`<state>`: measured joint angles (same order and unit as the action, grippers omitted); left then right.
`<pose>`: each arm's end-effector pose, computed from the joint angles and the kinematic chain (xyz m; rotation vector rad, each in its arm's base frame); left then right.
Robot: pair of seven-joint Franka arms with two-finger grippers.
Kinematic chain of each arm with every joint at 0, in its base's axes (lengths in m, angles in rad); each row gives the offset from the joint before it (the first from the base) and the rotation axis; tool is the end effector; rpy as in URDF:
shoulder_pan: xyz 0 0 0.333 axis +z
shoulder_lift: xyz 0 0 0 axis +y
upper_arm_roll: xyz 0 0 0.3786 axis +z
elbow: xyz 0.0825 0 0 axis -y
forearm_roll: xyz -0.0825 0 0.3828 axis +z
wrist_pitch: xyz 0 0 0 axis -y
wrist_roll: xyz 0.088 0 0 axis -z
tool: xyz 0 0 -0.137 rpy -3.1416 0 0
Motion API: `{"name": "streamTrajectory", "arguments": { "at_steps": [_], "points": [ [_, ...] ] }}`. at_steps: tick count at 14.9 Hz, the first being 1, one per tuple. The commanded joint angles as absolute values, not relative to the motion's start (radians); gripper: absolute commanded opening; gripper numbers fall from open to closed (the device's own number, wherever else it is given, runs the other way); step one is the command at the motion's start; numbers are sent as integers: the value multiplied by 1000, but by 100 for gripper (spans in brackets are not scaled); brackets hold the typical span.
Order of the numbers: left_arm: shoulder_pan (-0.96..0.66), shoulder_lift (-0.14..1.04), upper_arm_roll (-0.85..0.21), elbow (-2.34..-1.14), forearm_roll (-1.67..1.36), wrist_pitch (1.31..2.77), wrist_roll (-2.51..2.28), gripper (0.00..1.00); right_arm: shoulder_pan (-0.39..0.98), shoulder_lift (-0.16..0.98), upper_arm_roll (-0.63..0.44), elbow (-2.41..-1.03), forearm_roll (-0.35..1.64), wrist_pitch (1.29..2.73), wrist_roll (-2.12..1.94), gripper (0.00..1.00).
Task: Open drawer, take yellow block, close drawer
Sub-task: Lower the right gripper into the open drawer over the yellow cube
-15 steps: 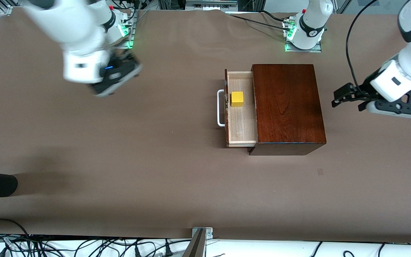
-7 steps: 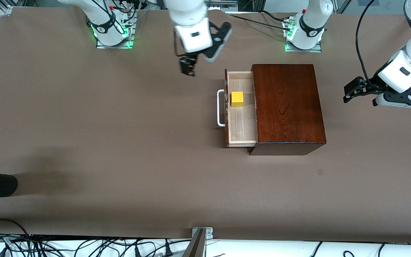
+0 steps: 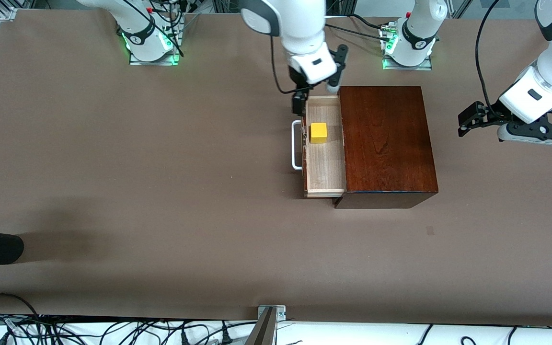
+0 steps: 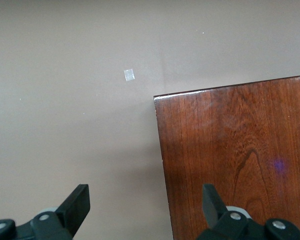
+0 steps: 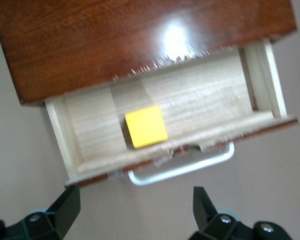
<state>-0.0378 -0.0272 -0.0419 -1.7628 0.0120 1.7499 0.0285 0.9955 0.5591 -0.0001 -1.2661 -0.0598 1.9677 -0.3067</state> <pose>0.5516 -0.0429 0.5966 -3.1242 0.1724 -0.0228 0.4229 0.6418 0.4707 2.4691 1.9189 0.2401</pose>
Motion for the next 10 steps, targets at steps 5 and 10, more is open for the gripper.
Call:
{"name": "streamTrajectory", "arguments": {
  "at_steps": [5,10],
  "points": [
    [-40,-37,-52,-1746,38,1712,38,100,1022,776,-15,-1075,-113,1988,-419,100],
    [-40,-37,-54,-1746,38,1712,38,100,1031,811,-15,-1075,-124,2017,-419,100]
  ]
}}
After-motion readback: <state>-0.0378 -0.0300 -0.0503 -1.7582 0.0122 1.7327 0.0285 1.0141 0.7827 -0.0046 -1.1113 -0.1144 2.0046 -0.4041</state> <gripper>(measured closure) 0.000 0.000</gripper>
